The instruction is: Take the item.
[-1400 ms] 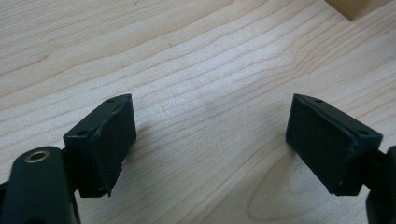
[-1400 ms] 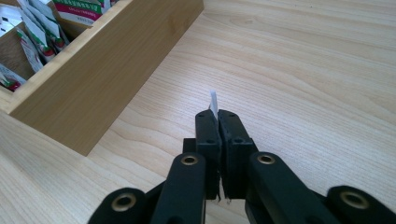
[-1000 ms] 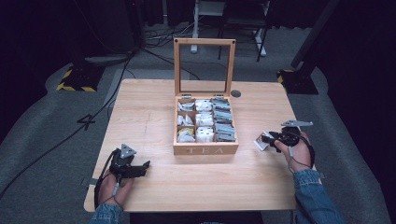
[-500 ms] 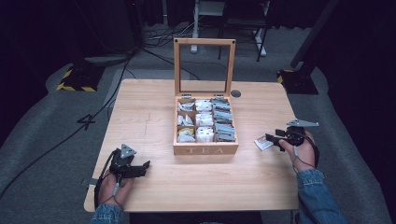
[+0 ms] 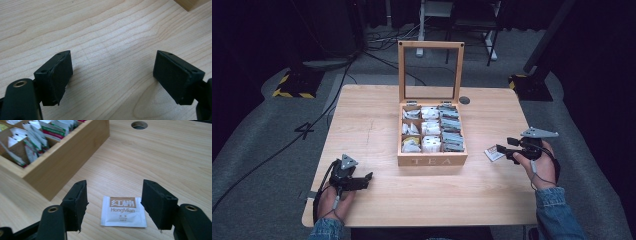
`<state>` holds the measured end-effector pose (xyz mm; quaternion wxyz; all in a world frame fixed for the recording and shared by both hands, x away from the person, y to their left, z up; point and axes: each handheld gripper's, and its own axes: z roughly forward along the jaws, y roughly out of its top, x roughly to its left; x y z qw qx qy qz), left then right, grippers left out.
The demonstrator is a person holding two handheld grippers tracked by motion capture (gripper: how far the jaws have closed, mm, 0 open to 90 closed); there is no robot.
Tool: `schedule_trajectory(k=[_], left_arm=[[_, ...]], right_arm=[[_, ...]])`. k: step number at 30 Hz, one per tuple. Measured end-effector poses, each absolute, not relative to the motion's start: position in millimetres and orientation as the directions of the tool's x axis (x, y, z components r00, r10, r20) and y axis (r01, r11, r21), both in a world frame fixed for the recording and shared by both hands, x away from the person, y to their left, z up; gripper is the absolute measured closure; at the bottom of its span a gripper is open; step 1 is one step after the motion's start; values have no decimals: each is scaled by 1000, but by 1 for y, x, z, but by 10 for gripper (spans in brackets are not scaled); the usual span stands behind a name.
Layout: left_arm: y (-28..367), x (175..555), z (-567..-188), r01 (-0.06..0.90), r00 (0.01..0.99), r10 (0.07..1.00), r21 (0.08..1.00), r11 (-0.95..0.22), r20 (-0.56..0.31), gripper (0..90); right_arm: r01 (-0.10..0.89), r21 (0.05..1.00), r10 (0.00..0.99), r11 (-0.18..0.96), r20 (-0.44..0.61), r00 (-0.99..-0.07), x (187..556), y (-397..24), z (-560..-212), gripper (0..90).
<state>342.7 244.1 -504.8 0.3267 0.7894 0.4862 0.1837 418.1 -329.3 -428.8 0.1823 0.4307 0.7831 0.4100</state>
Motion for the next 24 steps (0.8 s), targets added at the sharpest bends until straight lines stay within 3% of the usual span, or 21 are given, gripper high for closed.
schedule_trajectory(k=[15,24], left_arm=[[244,343,-505,647,462,886,693,-318,-25,165],[244,343,-505,647,462,887,694,-317,-25,165]], right_arm=[[453,813,754,365,28,-657,386,-303,-406,398],[424,825,716,373,34,-697,369,-280,-411,433]])
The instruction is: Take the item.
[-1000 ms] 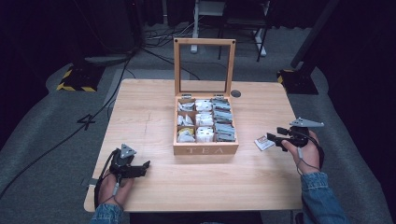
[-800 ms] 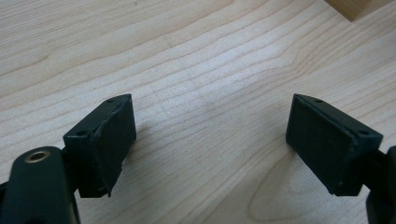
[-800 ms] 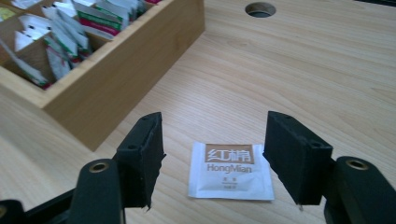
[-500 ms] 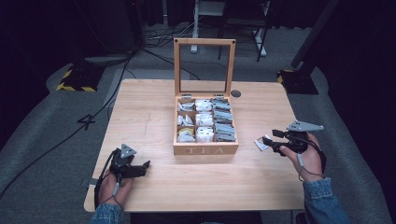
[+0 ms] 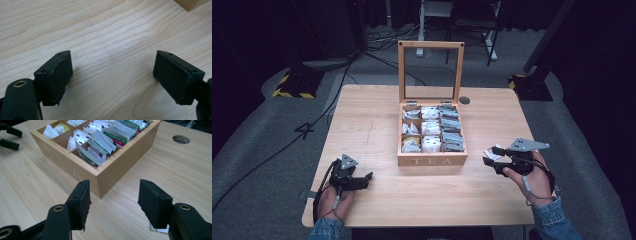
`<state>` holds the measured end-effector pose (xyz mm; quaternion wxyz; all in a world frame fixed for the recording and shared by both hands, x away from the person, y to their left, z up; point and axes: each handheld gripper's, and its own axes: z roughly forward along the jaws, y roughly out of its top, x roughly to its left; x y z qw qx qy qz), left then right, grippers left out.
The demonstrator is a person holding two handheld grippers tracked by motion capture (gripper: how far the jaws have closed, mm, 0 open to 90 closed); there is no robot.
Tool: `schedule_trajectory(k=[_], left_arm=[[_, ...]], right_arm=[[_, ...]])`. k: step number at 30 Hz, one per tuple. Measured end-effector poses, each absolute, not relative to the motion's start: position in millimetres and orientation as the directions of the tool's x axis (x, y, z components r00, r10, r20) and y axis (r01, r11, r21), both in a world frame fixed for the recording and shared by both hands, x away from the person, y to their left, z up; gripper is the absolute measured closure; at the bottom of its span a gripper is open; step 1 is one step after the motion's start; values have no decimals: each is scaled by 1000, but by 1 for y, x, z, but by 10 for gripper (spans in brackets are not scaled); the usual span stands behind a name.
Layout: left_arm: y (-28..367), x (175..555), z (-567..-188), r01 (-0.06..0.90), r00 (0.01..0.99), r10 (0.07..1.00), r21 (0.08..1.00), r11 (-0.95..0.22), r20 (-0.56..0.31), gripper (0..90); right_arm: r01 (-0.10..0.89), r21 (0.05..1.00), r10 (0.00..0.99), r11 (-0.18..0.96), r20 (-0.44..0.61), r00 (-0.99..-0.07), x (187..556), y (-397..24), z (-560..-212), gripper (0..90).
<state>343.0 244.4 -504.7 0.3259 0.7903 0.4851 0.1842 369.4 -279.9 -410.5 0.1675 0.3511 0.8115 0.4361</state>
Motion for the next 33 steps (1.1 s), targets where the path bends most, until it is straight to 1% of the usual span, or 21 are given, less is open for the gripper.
schedule_trajectory(k=[6,15,17,22,30,33], left_arm=[[244,343,-505,647,460,887,695,-315,-26,165],[244,343,-505,646,460,887,695,-316,-25,165],[244,343,-505,647,460,887,695,-315,-26,165],[244,343,-505,646,460,887,695,-315,-26,165],[244,343,-505,647,460,887,695,-315,-25,165],[244,343,-505,647,460,887,695,-315,-26,165]], right_arm=[[429,830,708,357,59,-704,361,-272,-416,431],[456,794,707,402,47,-705,353,-263,-440,416],[456,793,705,404,47,-708,353,-262,-442,415],[456,776,684,436,44,-728,354,-256,-462,384],[483,757,695,440,53,-717,361,-256,-486,384],[476,757,696,447,39,-717,362,-254,-492,345]])
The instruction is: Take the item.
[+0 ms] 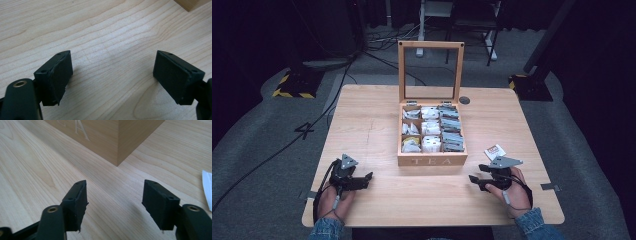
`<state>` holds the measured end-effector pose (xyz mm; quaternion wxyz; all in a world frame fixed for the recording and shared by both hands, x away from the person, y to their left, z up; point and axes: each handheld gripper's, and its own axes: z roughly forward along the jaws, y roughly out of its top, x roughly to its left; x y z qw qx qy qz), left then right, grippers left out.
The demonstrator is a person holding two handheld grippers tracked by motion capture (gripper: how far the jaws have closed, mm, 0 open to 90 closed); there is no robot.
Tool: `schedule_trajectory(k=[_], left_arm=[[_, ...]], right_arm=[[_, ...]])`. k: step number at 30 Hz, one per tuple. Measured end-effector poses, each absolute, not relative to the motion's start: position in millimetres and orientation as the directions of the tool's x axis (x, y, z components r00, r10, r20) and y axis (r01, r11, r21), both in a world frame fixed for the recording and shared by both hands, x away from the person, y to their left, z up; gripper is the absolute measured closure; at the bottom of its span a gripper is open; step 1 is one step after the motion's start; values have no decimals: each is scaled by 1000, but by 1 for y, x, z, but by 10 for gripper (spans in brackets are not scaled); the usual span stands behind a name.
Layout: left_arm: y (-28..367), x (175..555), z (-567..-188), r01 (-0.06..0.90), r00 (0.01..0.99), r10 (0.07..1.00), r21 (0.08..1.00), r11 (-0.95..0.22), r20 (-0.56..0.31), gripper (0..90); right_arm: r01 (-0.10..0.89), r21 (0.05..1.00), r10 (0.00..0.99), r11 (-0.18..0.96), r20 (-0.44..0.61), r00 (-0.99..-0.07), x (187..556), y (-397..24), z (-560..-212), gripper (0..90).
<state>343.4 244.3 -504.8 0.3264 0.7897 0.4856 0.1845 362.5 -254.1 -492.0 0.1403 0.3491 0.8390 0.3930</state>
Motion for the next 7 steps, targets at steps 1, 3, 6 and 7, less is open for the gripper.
schedule_trajectory(k=[1,3,6,7], left_arm=[[244,343,-505,646,460,888,695,-315,-26,165],[244,343,-505,647,460,887,695,-315,-26,165],[244,343,-505,647,460,887,695,-315,-26,165],[244,343,-505,646,460,888,695,-315,-26,165]], right_arm=[[470,754,692,459,28,-721,363,-253,-494,342],[455,744,670,489,14,-742,362,-250,-499,336],[440,745,659,501,0,-752,362,-248,-503,284],[437,748,658,500,1,-753,363,-248,-504,259]])
